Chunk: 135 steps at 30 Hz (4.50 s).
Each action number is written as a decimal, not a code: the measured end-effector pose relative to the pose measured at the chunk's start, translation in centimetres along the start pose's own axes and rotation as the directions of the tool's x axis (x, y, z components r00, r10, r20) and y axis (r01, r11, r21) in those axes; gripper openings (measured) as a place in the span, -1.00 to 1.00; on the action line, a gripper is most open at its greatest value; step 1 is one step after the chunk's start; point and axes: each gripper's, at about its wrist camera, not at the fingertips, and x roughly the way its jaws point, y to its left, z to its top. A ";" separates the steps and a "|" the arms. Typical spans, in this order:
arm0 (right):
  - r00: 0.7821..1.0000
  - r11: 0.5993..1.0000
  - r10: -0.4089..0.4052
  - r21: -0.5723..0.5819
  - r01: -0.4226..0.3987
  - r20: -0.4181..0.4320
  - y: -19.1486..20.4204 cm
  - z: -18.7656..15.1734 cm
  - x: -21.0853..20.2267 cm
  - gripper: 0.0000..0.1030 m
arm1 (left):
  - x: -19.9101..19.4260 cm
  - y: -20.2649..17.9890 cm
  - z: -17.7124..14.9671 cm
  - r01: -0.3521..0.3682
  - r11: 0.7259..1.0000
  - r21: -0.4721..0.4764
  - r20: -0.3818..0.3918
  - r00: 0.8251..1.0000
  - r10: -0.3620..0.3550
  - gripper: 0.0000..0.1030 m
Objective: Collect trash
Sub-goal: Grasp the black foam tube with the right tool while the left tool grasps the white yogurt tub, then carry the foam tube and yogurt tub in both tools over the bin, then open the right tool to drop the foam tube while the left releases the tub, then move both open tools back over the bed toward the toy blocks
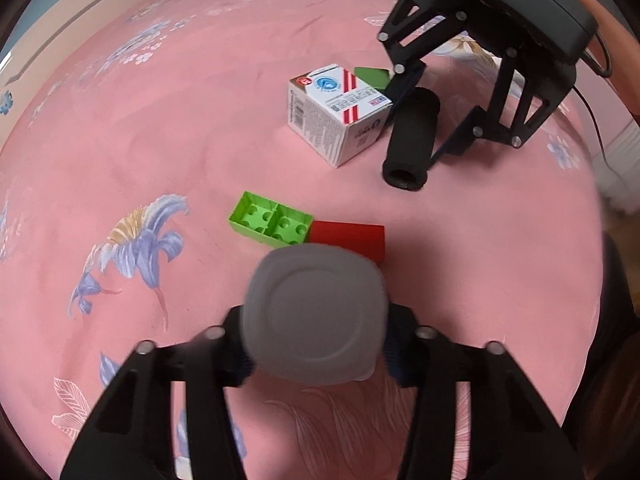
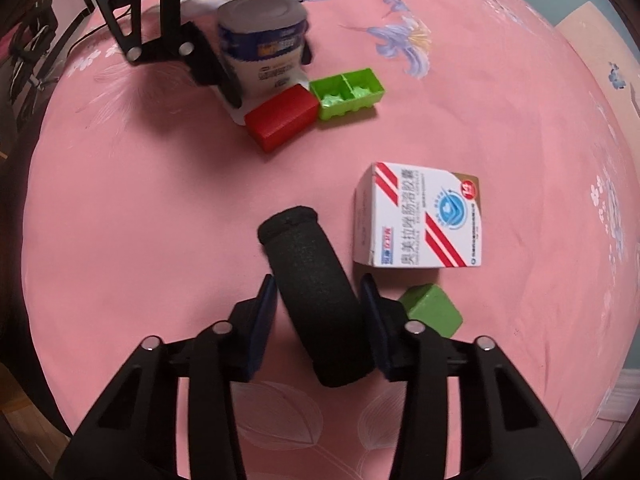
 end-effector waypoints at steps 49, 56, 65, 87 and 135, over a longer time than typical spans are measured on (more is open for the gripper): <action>0.996 0.998 -0.003 -0.066 0.009 0.084 23.7 -3.0 -12.8 -0.22 | -13.3 -20.4 -9.2 -0.011 0.978 0.206 0.079 0.997 -0.005 -0.04; 0.995 0.996 0.011 -0.093 -0.002 0.098 28.8 -3.4 -12.7 -0.22 | -13.0 -24.6 -11.3 0.010 0.972 0.235 0.073 0.997 -0.028 -0.04; 0.995 0.994 0.049 -0.102 -0.040 0.083 33.6 -4.2 -10.6 -0.22 | -11.3 -28.5 -14.2 0.049 0.964 0.262 0.053 0.997 -0.064 -0.04; 0.983 0.979 0.182 -0.097 -0.179 0.025 38.9 -5.5 -1.7 -0.22 | -3.2 -33.3 -18.6 0.182 0.943 0.277 0.000 0.982 -0.190 -0.04; 0.991 0.993 0.117 -0.037 -0.115 0.066 38.1 -5.9 -0.7 0.33 | -1.2 -32.5 -20.0 0.158 0.960 0.229 0.006 0.986 -0.164 0.64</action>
